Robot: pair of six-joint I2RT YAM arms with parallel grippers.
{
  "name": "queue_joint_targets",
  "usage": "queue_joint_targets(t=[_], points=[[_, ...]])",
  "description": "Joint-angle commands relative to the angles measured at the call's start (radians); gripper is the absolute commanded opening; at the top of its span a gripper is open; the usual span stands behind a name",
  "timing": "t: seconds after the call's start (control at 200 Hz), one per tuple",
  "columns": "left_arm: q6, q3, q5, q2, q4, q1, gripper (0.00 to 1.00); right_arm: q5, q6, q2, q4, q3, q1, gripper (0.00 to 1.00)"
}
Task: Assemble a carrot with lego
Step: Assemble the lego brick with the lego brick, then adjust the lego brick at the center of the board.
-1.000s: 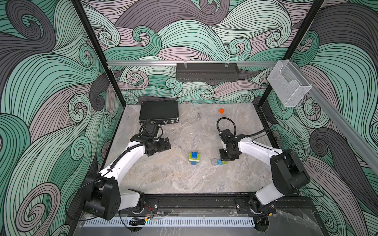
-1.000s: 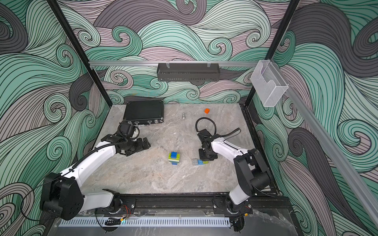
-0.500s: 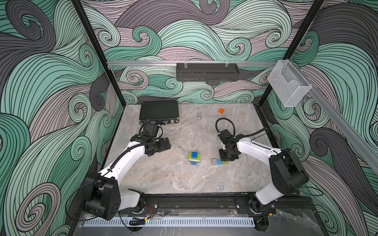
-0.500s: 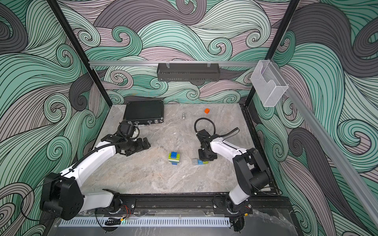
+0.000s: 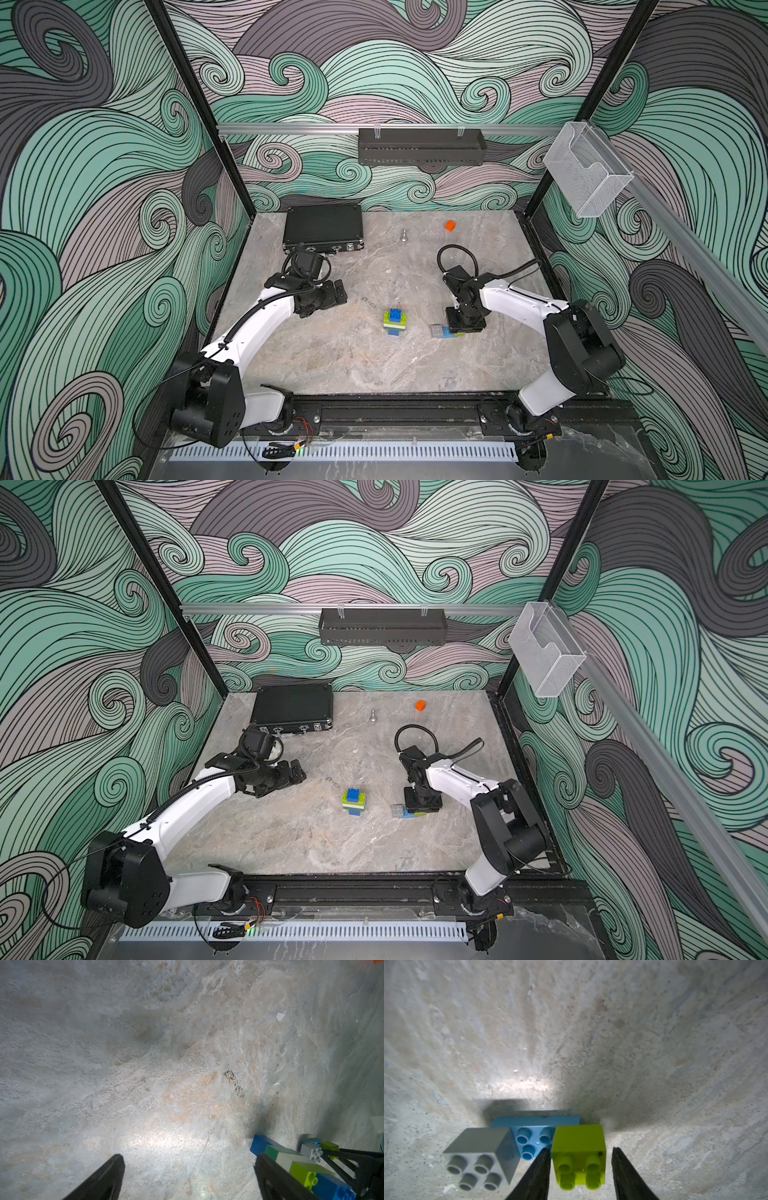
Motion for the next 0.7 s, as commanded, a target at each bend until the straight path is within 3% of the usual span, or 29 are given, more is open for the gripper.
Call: queue_joint_targets(t=[0.0,0.21,0.36,0.56,0.695], points=[[0.007,0.012,-0.012,-0.029,-0.010,0.009,0.98,-0.032,0.028,-0.017,-0.045,0.022,-0.006,0.53],[0.003,0.009,-0.009,-0.031,-0.009,0.010,0.99,-0.047,0.036,-0.067,-0.058,0.039,-0.047,0.59],[0.006,0.009,-0.019,-0.039,-0.018,0.009,0.99,-0.045,0.024,-0.113,-0.121,0.053,-0.048,0.54],[0.001,0.001,-0.028,-0.050,-0.012,0.010,0.98,-0.050,0.252,-0.292,-0.010,-0.143,0.102,0.56],[0.001,0.006,-0.029,-0.044,-0.017,0.010,0.99,-0.034,0.349,-0.246,0.042,-0.156,0.184,0.54]])
